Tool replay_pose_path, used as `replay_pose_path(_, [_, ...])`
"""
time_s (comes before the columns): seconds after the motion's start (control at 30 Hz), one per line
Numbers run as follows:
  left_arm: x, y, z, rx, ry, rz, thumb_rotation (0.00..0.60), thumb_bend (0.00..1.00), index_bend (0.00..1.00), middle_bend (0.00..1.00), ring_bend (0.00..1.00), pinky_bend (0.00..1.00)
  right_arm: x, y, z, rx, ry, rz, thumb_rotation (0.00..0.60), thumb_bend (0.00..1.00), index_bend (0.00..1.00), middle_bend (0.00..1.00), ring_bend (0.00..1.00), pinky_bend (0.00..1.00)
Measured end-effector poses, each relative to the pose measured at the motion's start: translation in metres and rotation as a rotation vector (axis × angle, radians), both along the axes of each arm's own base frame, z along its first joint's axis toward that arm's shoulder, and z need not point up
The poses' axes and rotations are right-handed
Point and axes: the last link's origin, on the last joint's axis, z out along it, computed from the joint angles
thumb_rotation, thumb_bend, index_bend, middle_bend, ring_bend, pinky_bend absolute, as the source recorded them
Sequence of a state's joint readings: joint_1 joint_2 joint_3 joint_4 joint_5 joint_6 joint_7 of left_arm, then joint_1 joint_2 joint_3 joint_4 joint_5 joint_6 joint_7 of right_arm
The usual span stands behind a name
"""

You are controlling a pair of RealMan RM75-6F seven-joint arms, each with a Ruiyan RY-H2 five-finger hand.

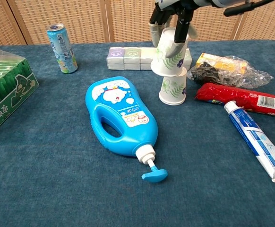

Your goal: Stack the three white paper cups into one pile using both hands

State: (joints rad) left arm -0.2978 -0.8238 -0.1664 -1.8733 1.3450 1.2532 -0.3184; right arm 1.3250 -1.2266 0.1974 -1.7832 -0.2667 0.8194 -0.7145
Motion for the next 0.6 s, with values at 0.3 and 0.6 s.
replay_pose_path(0.3, [0.000, 0.001, -0.003, -0.009, -0.001, 0.001, 0.600, 0.44, 0.10, 0.02, 0.00, 0.15, -0.007, -0.018, 0.001, -0.019, 0.042, -0.031, 0.600, 0.30, 0.41, 0.40, 0.21, 0.66])
replay_pose_path(0.6, [0.000, 0.004, -0.007, -0.021, -0.002, 0.000, 0.600, 0.44, 0.10, 0.02, 0.00, 0.15, -0.017, -0.023, -0.003, -0.013, 0.069, -0.063, 0.600, 0.29, 0.40, 0.40, 0.21, 0.66])
